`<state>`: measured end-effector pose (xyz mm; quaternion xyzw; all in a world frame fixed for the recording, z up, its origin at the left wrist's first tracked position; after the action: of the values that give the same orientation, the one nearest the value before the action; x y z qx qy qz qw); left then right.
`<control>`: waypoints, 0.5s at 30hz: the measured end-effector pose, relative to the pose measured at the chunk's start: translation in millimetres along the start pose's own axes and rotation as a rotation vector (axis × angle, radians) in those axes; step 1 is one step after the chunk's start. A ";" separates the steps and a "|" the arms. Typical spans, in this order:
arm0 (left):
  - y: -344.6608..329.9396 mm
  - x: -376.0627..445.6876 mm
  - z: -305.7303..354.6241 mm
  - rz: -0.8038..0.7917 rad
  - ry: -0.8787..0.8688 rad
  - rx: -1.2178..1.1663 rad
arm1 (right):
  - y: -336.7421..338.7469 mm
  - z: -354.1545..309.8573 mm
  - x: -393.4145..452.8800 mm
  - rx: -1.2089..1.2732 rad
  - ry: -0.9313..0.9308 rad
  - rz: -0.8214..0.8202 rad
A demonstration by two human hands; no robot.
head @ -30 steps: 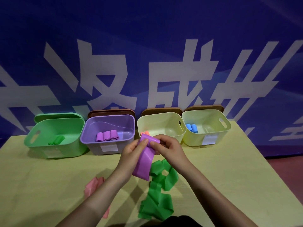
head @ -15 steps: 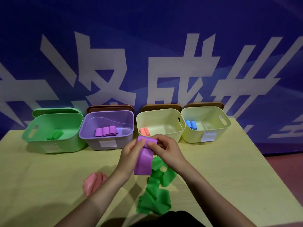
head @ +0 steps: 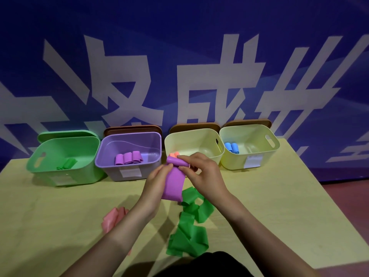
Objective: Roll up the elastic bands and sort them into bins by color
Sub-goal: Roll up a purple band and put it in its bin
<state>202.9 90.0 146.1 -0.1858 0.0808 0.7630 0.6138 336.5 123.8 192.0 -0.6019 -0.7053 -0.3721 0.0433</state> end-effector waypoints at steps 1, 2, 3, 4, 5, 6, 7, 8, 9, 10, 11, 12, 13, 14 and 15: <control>-0.8 0.0 1.3 -0.006 0.006 -0.030 | -0.2 -1.9 1.7 -0.006 0.021 -0.012; -2.2 0.4 2.8 -0.016 0.001 -0.050 | 0.2 -3.5 3.4 -0.003 0.038 -0.021; -3.7 -0.1 5.1 -0.018 -0.007 -0.056 | 0.8 -4.5 4.7 -0.001 0.057 -0.027; -4.6 -0.2 6.4 -0.012 -0.017 -0.051 | 1.2 -5.3 5.6 -0.005 0.075 -0.035; -6.1 -1.6 8.2 -0.006 -0.022 -0.045 | 1.5 -5.6 6.1 -0.015 0.090 -0.049; -7.4 -1.7 7.3 -0.005 -0.022 -0.040 | 1.3 -5.2 5.8 -0.028 0.096 -0.068; -9.6 -1.6 6.3 -0.012 -0.015 -0.036 | 1.0 -3.7 4.9 -0.040 0.093 -0.082; -11.1 -0.9 4.4 -0.019 -0.008 -0.023 | 1.0 -2.2 3.3 -0.045 0.085 -0.092; -12.8 -0.3 3.0 -0.026 -0.003 -0.010 | 1.2 -0.1 1.3 -0.047 0.077 -0.096; -13.5 0.8 1.4 -0.031 -0.001 -0.002 | 1.4 1.3 -0.8 -0.049 0.074 -0.099; -13.7 2.0 0.0 -0.033 0.002 0.003 | 1.1 2.8 -2.8 -0.048 0.072 -0.107; -13.2 3.4 -1.1 -0.033 0.001 0.008 | -0.2 5.0 -4.8 -0.040 0.065 -0.124; -12.3 4.6 -1.6 -0.031 -0.002 0.012 | -1.8 6.9 -6.5 -0.012 0.051 -0.146; -10.8 6.3 -2.4 -0.029 -0.011 0.018 | -3.4 9.1 -8.2 0.035 0.023 -0.163; -9.8 7.4 -2.8 -0.032 -0.019 0.027 | -4.4 11.5 -9.5 0.098 -0.020 -0.167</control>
<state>211.5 98.0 141.7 -0.1712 0.0823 0.7536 0.6293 339.7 122.7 176.9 -0.5417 -0.7708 -0.3335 0.0343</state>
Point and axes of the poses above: each hand's wrist, its own x-axis towards the middle knuckle, its own y-axis out of the back of the hand, z = x × y, the point moved 9 cm from there along x, towards the middle knuckle, and after that the axes turned 5 degrees about y, right-handed, at the moved point
